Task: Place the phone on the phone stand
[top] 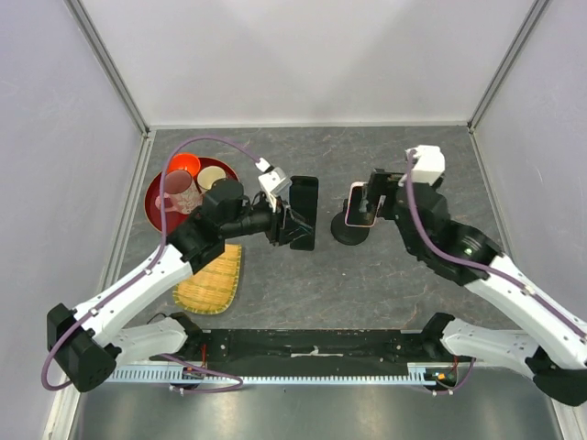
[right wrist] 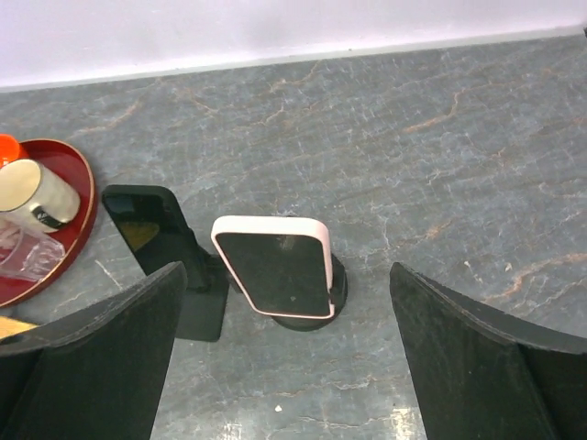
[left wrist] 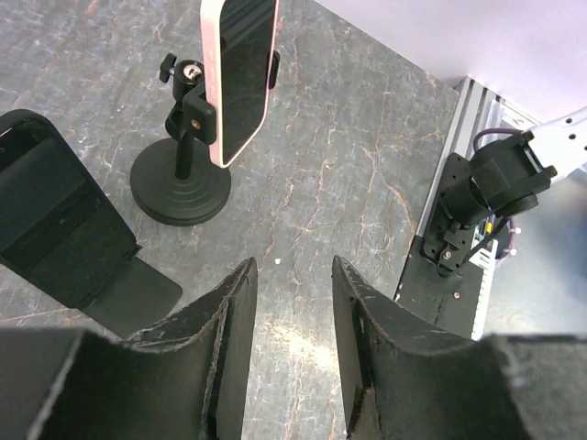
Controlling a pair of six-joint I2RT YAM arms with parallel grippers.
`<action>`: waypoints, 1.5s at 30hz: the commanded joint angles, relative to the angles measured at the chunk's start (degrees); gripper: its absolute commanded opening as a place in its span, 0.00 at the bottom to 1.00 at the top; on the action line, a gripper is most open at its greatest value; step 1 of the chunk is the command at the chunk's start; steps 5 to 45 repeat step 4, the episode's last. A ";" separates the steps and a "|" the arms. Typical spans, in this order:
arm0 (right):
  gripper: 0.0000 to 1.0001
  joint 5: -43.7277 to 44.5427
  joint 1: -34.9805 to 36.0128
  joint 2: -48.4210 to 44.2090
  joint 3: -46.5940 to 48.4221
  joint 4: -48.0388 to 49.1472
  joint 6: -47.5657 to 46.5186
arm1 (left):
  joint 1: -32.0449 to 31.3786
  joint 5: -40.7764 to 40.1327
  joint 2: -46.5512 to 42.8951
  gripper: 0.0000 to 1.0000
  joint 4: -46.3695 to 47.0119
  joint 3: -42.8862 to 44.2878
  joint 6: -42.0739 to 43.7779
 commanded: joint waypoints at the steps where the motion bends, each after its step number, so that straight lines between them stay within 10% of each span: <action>1: 0.98 -3.96 0.15 -8.67 -0.76 -4.86 -3.50 | -0.14 -2.10 -5.75 0.45 4.83 -2.11 3.98; 4: 0.98 -6.33 0.15 -17.81 0.35 -3.80 -7.27 | -0.14 -4.64 -12.51 0.56 6.86 -2.91 3.03; 45: 0.98 -6.33 0.15 -17.81 0.35 -3.80 -7.27 | -0.14 -4.64 -12.51 0.56 6.86 -2.91 3.03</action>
